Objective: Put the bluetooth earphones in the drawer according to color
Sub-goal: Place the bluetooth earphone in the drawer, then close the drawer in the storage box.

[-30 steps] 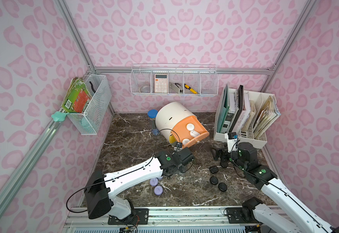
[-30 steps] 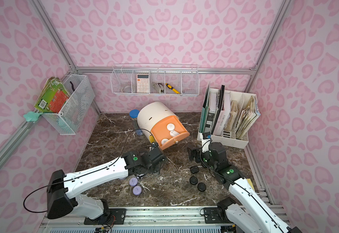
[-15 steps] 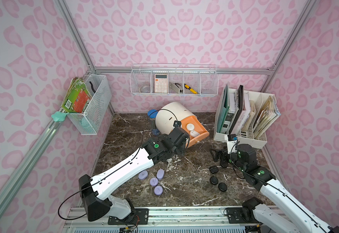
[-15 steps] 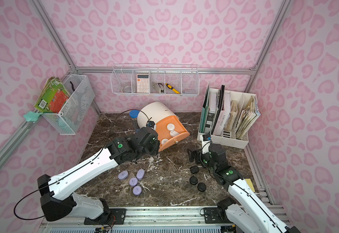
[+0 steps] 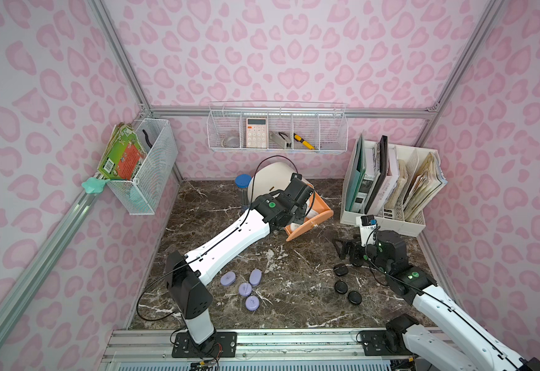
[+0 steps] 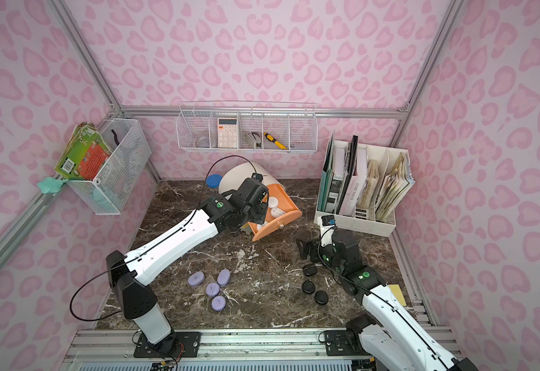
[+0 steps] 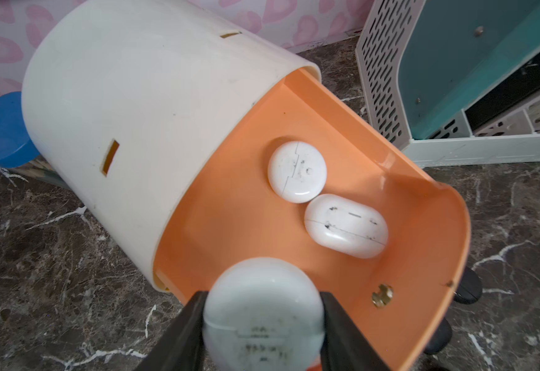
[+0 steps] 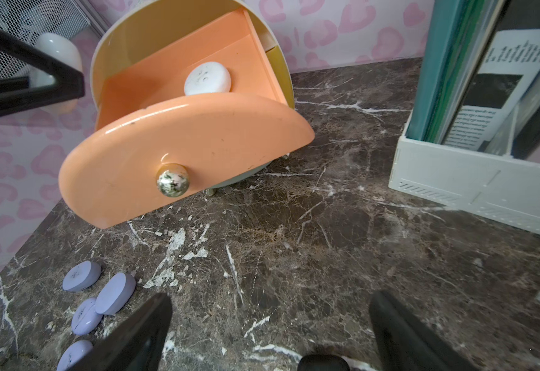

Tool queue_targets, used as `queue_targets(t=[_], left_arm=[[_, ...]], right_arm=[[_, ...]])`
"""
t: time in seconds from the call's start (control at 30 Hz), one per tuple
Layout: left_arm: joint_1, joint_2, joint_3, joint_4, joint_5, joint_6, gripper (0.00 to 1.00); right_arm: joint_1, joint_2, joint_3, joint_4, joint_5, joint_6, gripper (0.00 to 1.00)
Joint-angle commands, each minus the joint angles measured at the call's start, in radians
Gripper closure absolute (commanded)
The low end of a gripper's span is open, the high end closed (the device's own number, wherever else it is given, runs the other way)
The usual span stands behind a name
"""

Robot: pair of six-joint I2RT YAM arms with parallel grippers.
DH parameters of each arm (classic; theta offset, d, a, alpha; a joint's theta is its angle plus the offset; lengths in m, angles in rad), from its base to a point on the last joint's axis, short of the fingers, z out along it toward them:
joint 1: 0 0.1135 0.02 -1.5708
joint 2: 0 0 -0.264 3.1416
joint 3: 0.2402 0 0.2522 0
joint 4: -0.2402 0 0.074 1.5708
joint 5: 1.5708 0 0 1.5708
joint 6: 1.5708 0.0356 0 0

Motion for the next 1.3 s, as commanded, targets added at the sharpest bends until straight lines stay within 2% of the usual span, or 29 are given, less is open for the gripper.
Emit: queue_targets(t=[0.0,0.23,0.6,0.93,1.27], left_arm=[[0.014,0.044,0.035,-0.026,-0.011,0.027,0.52],[0.019,0.111,0.077,-0.054,-0.057,0.023,0.49],[0.019,0.081,0.108,-0.087,-0.037,0.003,0.23],[0.026,0.005,0.184,-0.139,-0.037,0.029,0.13],[0.185,0.096,0.383,-0.179,0.085,0.036,0.13]], right_arm=[[0.0,0.0,-0.006,0.024,-0.02,0.008,0.02],[0.0,0.008,-0.012,0.03,-0.049,0.009,0.02],[0.0,0.031,-0.007,0.028,-0.103,0.02,0.02],[0.0,0.063,0.004,0.052,-0.184,0.028,0.05],[0.0,0.136,0.015,0.216,-0.278,0.088,0.19]])
